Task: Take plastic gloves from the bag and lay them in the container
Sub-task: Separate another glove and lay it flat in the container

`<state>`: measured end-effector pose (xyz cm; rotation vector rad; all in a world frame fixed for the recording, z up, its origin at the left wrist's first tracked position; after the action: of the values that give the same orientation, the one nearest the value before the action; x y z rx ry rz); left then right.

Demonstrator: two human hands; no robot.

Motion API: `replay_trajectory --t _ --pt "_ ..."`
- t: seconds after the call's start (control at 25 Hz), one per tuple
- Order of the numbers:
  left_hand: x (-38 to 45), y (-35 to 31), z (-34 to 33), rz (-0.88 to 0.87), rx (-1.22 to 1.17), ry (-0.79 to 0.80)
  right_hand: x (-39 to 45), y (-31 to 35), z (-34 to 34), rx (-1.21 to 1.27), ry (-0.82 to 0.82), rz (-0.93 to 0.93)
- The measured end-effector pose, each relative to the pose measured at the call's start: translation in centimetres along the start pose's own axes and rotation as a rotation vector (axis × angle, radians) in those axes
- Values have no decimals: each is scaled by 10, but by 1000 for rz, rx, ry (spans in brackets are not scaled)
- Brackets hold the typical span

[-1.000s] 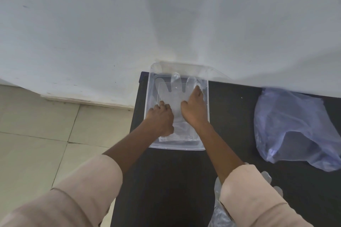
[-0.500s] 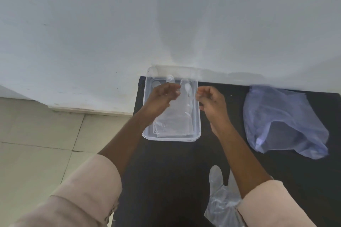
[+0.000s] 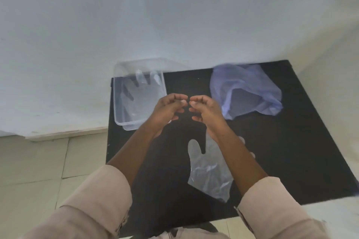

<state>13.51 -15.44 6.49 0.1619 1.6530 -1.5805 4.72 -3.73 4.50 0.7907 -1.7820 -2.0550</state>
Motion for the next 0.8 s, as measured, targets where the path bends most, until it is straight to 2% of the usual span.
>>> replay_trajectory --t 0.24,0.4,0.56,0.64,0.72,0.8 --pt "-28 84 -64 118 54 170 -97 -59 51 -95 -112 -142" --pt "-49 142 -71 226 88 155 -157 -108 87 -506 -181 -238" --pt "-57 181 -58 262 145 107 -205 -145 95 -752 -240 -419" --pt "-57 192 -54 285 167 97 -211 -160 86 -699 -275 -457" --pt "-55 203 -54 295 187 90 -211 -171 80 -516 -403 -459" --pt "-53 211 -53 231 261 5 -214 -176 78 -257 -571 -481"
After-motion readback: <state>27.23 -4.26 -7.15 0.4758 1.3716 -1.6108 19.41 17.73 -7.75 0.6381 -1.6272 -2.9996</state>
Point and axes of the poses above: each hand's wrist, its own x-axis towards the middle knuckle, its own z-axis out of the back of the hand, y = z × x, the point moved 6 cm from there along x, towards the middle knuckle, and after that the axes turned 15 degrees about z, right-handed, at the moved point
